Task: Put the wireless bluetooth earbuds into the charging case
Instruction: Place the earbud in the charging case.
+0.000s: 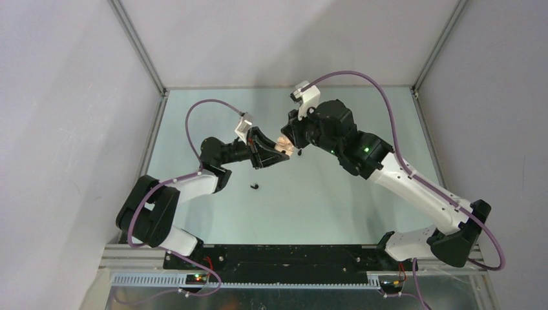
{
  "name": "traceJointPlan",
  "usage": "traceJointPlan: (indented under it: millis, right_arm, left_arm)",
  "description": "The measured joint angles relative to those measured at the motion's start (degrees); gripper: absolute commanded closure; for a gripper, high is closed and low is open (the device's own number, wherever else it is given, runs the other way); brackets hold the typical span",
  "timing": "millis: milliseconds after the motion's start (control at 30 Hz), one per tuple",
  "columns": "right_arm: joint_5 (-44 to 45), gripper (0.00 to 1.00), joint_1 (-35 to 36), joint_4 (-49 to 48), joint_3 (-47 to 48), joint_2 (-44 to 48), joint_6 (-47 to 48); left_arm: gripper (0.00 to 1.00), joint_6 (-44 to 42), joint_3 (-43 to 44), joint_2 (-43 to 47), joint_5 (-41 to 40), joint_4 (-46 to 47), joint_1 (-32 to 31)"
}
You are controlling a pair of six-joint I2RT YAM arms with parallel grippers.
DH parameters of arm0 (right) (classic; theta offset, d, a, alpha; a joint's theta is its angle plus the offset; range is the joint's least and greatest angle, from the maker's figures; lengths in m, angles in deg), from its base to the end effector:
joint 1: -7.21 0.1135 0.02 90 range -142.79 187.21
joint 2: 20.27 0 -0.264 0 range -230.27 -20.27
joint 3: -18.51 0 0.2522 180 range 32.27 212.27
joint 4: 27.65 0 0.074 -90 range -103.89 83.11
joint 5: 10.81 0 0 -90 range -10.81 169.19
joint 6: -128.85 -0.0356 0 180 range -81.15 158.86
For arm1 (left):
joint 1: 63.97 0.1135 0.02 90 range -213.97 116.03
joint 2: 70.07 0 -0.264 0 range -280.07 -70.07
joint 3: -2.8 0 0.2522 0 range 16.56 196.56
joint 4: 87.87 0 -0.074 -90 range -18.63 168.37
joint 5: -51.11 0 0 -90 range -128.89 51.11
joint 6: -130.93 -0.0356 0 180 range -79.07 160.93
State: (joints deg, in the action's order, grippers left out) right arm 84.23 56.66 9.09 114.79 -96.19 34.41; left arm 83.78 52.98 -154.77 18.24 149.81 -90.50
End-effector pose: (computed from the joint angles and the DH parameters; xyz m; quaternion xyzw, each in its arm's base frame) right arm 0.1956 0.2238 0.4264 -0.2818 0.7490 0.2399 0.5496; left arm 0.2454 -0.1559 0.2702 0.3264 0.5355 -0.6338 0.4529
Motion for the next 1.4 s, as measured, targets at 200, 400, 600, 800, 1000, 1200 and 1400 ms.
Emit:
traceJointPlan:
  millis: [200, 400, 600, 800, 1000, 1200, 1400]
  right_arm:
    - [0.07, 0.81, 0.96, 0.39, 0.52, -1.33, 0.0]
    - [0.15, 0.81, 1.38, 0.46, 0.52, -3.06, -0.07]
    - [0.28, 0.81, 1.38, 0.42, 0.52, -3.1, -0.11]
    - [0.26, 0.81, 1.36, 0.31, 0.52, -3.1, -0.83]
    - [-0.48, 0.81, 1.38, 0.81, 0.52, -3.1, -2.05]
    - [-0.59, 0.81, 1.18, 0.74, 0.55, -3.1, -3.1]
    - [-1.38, 0.81, 0.39, 0.7, 0.55, -3.08, -4.33]
  left_arm:
    - [0.99, 0.02, 0.0, 0.0, 0.0, 0.04, -0.2]
    - [0.99, 0.2, -0.02, 0.0, 0.02, 0.02, -0.48]
    - [0.99, 0.22, -0.13, 0.0, -0.28, 0.24, -0.5]
    - [0.98, 0.22, -0.15, 0.02, -0.9, 0.48, -0.52]
    - [0.98, 0.13, -1.07, 0.44, -2.6, 0.63, -0.55]
    - [0.97, 0.13, -1.09, 0.5, -3.26, 0.61, -0.59]
    - [0.97, 0.07, -1.09, 0.5, -4.11, 0.55, -0.63]
